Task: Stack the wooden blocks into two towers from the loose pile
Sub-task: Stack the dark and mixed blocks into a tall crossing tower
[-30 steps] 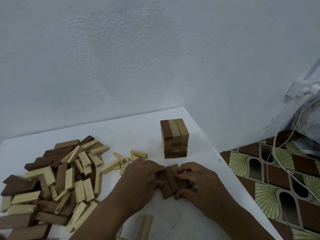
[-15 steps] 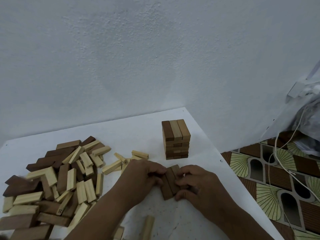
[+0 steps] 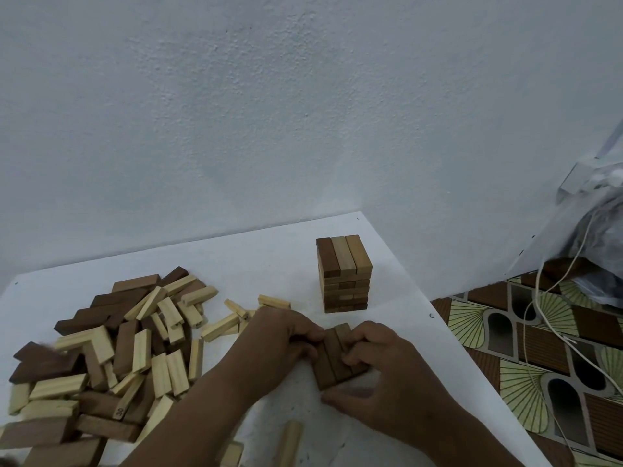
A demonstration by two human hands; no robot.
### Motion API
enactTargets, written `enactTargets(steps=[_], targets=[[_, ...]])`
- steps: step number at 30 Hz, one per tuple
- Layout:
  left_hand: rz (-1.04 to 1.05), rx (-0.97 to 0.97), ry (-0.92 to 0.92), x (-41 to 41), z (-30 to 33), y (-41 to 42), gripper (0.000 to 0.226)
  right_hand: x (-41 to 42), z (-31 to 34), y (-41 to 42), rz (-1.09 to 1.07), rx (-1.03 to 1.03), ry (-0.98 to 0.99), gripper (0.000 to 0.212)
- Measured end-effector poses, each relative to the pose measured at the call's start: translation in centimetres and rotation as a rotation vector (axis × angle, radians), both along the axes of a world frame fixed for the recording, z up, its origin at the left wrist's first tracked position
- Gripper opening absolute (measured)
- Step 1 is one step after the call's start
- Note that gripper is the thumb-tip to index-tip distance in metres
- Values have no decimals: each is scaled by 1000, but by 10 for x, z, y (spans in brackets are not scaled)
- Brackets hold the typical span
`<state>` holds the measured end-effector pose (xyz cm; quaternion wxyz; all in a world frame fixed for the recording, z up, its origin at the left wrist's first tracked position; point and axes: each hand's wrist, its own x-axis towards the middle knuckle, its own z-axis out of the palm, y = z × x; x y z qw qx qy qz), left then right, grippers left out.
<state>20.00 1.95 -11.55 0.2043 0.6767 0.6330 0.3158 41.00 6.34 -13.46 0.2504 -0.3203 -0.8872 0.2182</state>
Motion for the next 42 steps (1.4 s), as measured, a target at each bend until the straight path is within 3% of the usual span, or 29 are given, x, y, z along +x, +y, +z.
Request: enactTargets(steps=[3,9,12,20,27,30,36,42], targets=[[-15,8,11,-1,-1,0,27,-9,0,-3,-57,47,2,53],[-73,6,66,-2,1,-1,22,-14,0,-7,-64,89,17,40],[-148,-5,272,2,9,-9,8,-9,2,-3,-17,21,21,35],[-195,-49,356,5,11,-20,21,4,8,3,92,-116,52,36],[-153,-79,238,-2,7,-17,27,13,7,7,40,-43,-13,36],[-130,-96,206,1,13,-17,27,13,14,4,-2,-88,49,43],[38,43,-165,7,38,-21,51,15,47,3,-73,-194,273,46],[128,189,-264,13,66,-1,59,7,78,28,-66,-216,379,44]])
